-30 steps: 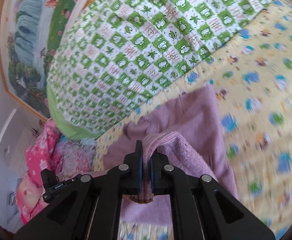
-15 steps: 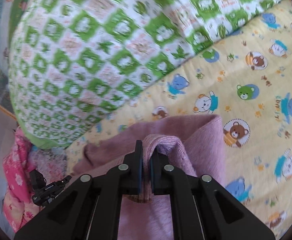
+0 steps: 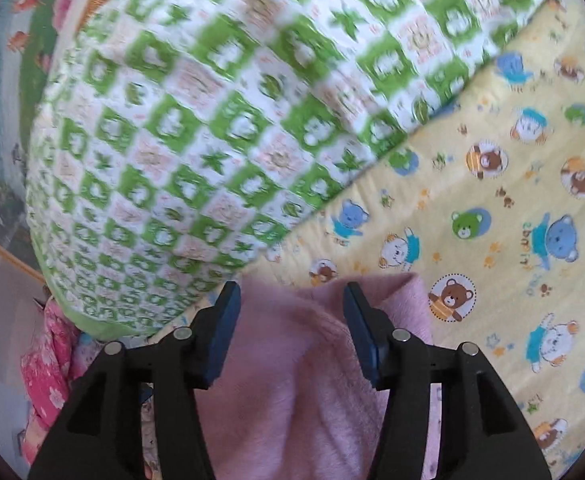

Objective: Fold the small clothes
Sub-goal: 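Open both tools and lay the folded hem flat on the sweater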

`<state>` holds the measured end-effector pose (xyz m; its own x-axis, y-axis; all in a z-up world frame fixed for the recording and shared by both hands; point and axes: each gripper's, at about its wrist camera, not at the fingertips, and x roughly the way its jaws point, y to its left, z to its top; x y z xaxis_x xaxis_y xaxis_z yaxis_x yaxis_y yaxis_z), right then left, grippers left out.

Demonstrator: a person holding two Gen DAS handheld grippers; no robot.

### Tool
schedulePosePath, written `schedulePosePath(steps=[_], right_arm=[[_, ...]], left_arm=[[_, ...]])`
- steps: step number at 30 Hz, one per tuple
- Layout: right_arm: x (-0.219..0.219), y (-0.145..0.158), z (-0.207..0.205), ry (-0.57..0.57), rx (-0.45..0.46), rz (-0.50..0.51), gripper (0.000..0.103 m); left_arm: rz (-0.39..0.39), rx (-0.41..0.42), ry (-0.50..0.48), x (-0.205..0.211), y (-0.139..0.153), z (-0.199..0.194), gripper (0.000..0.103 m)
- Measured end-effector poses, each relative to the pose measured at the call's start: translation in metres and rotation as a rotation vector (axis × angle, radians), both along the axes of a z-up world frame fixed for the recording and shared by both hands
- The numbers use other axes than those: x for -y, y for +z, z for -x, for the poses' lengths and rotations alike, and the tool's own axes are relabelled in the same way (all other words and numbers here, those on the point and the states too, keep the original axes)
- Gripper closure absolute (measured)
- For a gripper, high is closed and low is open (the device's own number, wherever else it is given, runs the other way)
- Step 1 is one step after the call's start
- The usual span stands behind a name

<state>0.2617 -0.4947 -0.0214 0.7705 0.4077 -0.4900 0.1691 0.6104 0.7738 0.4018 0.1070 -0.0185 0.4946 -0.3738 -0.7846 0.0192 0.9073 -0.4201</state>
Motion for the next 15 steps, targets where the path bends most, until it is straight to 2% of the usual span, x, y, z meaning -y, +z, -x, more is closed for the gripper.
schedulePosePath(steps=[2, 6, 10, 13, 15], right_arm=[[-0.011, 0.009, 0.009, 0.03, 0.021, 0.041, 0.048], [-0.052, 0.022, 0.03, 0.15, 0.058, 0.173, 0.048], [-0.097, 0.014, 0.044, 0.304, 0.048, 0.257, 0.048], [-0.127, 0.0, 0.049, 0.4, 0.027, 0.294, 0.048], [-0.138, -0.007, 0.051, 0.445, 0.019, 0.3, 0.048]], left_arm=[[-0.003, 0.021, -0.015, 0.001, 0.012, 0.008, 0.057], [-0.026, 0.05, -0.136, 0.026, 0.026, 0.042, 0.056], [-0.084, 0.01, -0.35, 0.086, 0.009, 0.087, 0.055], [-0.155, -0.009, -0.47, 0.124, -0.008, 0.113, 0.054], [-0.171, -0.032, -0.545, 0.146, -0.022, 0.129, 0.054]])
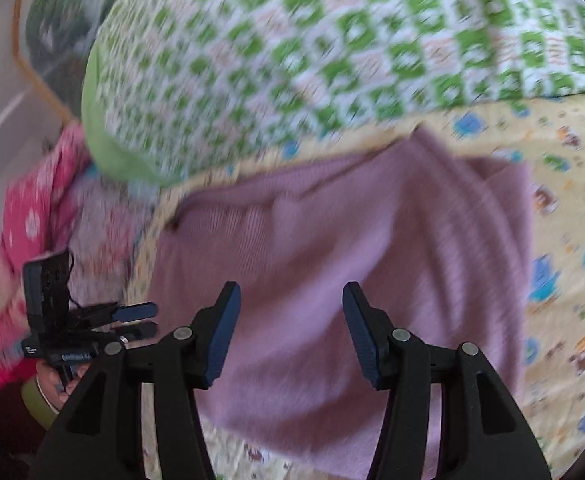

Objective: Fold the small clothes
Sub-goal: 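Open both tools and lay the folded hem flat on the sweater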

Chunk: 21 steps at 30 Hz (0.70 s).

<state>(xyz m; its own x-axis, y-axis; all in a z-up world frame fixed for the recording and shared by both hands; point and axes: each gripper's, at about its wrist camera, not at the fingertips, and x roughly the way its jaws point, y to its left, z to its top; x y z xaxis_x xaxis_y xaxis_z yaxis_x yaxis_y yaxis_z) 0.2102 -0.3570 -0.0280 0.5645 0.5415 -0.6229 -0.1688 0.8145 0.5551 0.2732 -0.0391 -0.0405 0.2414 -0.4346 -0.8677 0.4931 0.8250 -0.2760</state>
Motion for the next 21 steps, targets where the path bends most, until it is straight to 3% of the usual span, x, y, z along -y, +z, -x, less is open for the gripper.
schedulePosePath(steps=[5, 9, 13, 17, 19, 21], right_arm=[[-0.036, -0.019, 0.0, 0.172, -0.03, 0.03, 0.048], [-0.049, -0.038, -0.021, 0.199, -0.056, 0.105, 0.048], [-0.036, -0.042, -0.054, 0.109, -0.025, 0.159, 0.048], [-0.01, -0.04, -0.085, -0.028, -0.018, 0.223, 0.05], [0.007, -0.039, -0.096, -0.088, -0.018, 0.238, 0.053], [0.023, -0.038, -0.101, -0.143, -0.014, 0.243, 0.063]], left_arm=[[-0.064, 0.002, -0.12, 0.035, -0.023, 0.017, 0.054], [-0.123, 0.018, -0.116, 0.046, -0.04, -0.006, 0.054], [-0.089, 0.007, -0.043, 0.037, -0.042, -0.052, 0.054], [-0.13, 0.063, 0.087, 0.021, -0.036, -0.103, 0.055], [-0.159, 0.082, 0.15, 0.01, -0.034, -0.124, 0.055], [-0.185, 0.103, 0.212, -0.004, -0.032, -0.146, 0.056]])
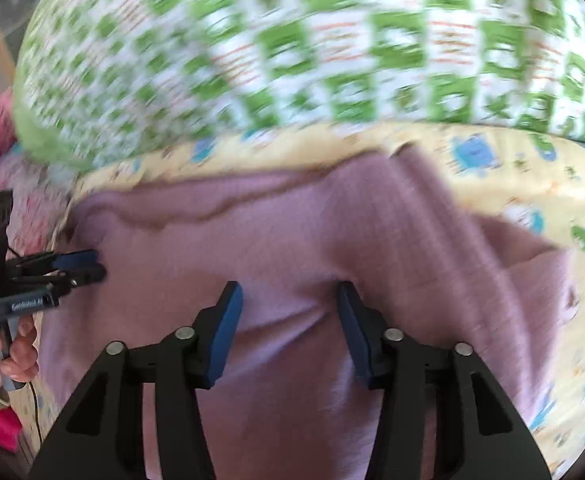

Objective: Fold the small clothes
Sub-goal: 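Open both tools and lay the folded hem flat on the sweater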

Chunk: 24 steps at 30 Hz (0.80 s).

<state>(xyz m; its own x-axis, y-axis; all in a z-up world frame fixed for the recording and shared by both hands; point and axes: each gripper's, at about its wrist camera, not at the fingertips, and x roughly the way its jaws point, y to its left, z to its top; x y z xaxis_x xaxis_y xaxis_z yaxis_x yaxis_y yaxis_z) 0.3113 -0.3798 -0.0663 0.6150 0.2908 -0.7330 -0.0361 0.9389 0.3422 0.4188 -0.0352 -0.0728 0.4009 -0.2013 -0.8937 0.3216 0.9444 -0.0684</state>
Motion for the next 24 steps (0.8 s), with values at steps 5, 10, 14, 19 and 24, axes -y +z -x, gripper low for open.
schedulePosePath(steps=[5, 10, 14, 19, 24], right_arm=[[0.044, 0.003, -0.006, -0.192, 0.0, 0.02, 0.064], [0.041, 0.027, 0.01, -0.18, 0.063, -0.023, 0.061], [-0.005, 0.048, 0.011, 0.065, 0.096, -0.133, 0.059], [-0.071, 0.052, -0.009, 0.258, 0.116, 0.016, 0.044], [-0.102, 0.048, -0.044, 0.353, 0.099, 0.077, 0.044]], left_arm=[[-0.11, 0.034, 0.131, -0.031, -0.004, -0.038, 0.061], [-0.081, 0.041, 0.247, -0.066, 0.01, -0.03, 0.049], [0.045, 0.032, 0.157, -0.069, 0.03, 0.009, 0.047], [0.087, -0.011, 0.047, -0.036, 0.029, 0.059, 0.044], [0.063, -0.023, 0.092, -0.027, 0.023, 0.082, 0.044]])
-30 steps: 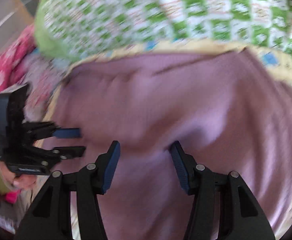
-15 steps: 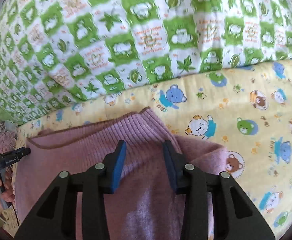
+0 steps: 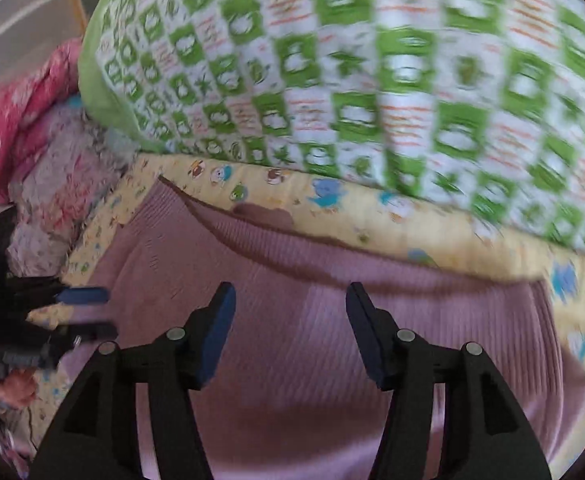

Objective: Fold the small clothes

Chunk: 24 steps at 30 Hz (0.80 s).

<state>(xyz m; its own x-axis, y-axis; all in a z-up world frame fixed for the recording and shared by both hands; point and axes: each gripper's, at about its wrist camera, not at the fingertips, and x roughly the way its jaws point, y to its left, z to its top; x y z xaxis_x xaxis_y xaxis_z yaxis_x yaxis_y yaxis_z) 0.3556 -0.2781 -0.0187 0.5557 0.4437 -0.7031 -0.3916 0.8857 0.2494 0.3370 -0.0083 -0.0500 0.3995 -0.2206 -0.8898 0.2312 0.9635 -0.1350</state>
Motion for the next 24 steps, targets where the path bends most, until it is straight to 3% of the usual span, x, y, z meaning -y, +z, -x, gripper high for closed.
schedulePosePath(steps=[4, 5, 6, 7, 10, 14, 17, 19, 21, 24], right_arm=[[-0.02, -0.016, -0.013, 0.093, -0.061, 0.131, 0.044], [-0.022, -0.019, -0.014, 0.109, -0.07, 0.144, 0.049], [-0.023, -0.022, -0.014, 0.118, -0.07, 0.155, 0.083], [-0.023, -0.023, -0.016, 0.113, -0.08, 0.166, 0.095], [-0.025, -0.015, -0.025, 0.074, -0.05, 0.132, 0.096], [-0.001, -0.006, -0.047, -0.143, -0.008, 0.028, 0.099], [0.026, -0.006, -0.048, -0.251, -0.089, -0.157, 0.098], [0.035, 0.005, -0.027, -0.249, -0.064, -0.224, 0.098], [0.042, 0.013, 0.006, -0.219, -0.032, -0.289, 0.098], [0.044, 0.01, 0.05, -0.192, -0.047, -0.336, 0.098]], left_arm=[[-0.063, 0.012, 0.076, -0.031, -0.004, 0.014, 0.04], [-0.061, 0.001, 0.103, -0.042, -0.007, 0.011, 0.04], [-0.067, -0.003, 0.119, -0.046, -0.008, 0.009, 0.04], [-0.074, -0.012, 0.142, -0.062, -0.01, 0.008, 0.04], [-0.082, -0.017, 0.18, -0.082, -0.011, 0.009, 0.04], [-0.176, -0.034, 0.25, -0.099, -0.021, 0.0, 0.038], [-0.105, -0.057, 0.306, -0.11, -0.016, -0.004, 0.041], [-0.063, -0.025, 0.314, -0.114, 0.002, 0.004, 0.041], [0.037, 0.016, 0.267, -0.105, 0.023, 0.019, 0.04], [0.147, 0.003, 0.14, -0.065, 0.029, 0.02, 0.04]])
